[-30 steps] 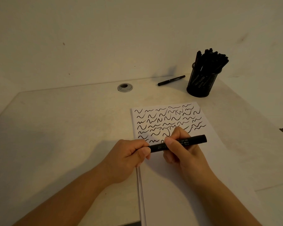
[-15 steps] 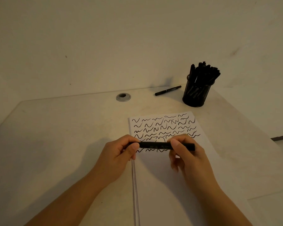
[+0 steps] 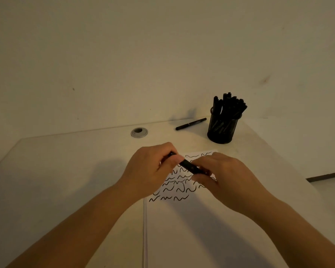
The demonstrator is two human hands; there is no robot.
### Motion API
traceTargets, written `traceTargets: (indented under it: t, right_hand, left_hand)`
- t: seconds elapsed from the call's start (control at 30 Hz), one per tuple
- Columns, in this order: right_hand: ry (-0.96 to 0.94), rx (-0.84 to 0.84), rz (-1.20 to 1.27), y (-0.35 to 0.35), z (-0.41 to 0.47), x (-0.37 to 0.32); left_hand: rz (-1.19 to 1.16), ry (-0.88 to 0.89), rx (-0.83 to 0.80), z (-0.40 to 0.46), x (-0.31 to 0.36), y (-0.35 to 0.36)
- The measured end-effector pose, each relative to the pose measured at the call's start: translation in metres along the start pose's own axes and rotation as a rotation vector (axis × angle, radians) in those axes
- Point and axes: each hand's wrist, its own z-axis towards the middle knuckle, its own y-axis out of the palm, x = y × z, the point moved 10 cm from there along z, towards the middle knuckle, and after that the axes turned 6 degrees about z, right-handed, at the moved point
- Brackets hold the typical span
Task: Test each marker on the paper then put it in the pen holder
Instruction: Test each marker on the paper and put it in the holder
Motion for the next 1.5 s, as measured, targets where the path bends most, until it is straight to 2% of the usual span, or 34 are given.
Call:
traceTargets:
  t: [0.1, 0.23, 0.3, 0.4, 0.57, 0.93, 1.03, 1.3, 1.5]
  right_hand:
    - [0.037, 0.019, -0.019, -0.004, 0.009, 0.015]
    - [0.264, 0.028, 0.061, -0.008, 0.023, 0.067]
    - [0.328, 0.122, 0.107, -0.022, 0.029, 0.09]
    - [0.379, 0.283, 0.214, -0.05, 0.037, 0.118]
    - [0.373, 0.513, 0.344, -0.09, 0.05, 0.145]
    - [0.3, 0.744, 0.406, -0.13, 0.07, 0.155]
    - [0.285, 0.749, 0.393, -0.128, 0.077, 0.157]
    - [0.266, 0.638, 0.271, -0.101, 0.092, 0.156]
    - [0.245, 0.603, 0.058, -0.091, 0.098, 0.15]
  left_hand:
    - [0.063, 0.033, -0.012, 0.02, 0.009, 0.01]
    - [0.054, -0.05, -0.125, 0.048, -0.011, 0.033]
    - [0.131, -0.148, -0.218, 0.062, -0.038, 0.049]
    - [0.303, -0.206, -0.294, 0.087, -0.073, 0.065]
    - [0.447, -0.263, -0.361, 0.127, -0.112, 0.084]
    - [0.568, -0.283, -0.261, 0.16, -0.143, 0.114]
    - [0.556, -0.295, -0.262, 0.159, -0.151, 0.121]
    - [0.572, -0.319, -0.258, 0.161, -0.161, 0.124]
    - [0.565, -0.325, -0.241, 0.162, -0.161, 0.123]
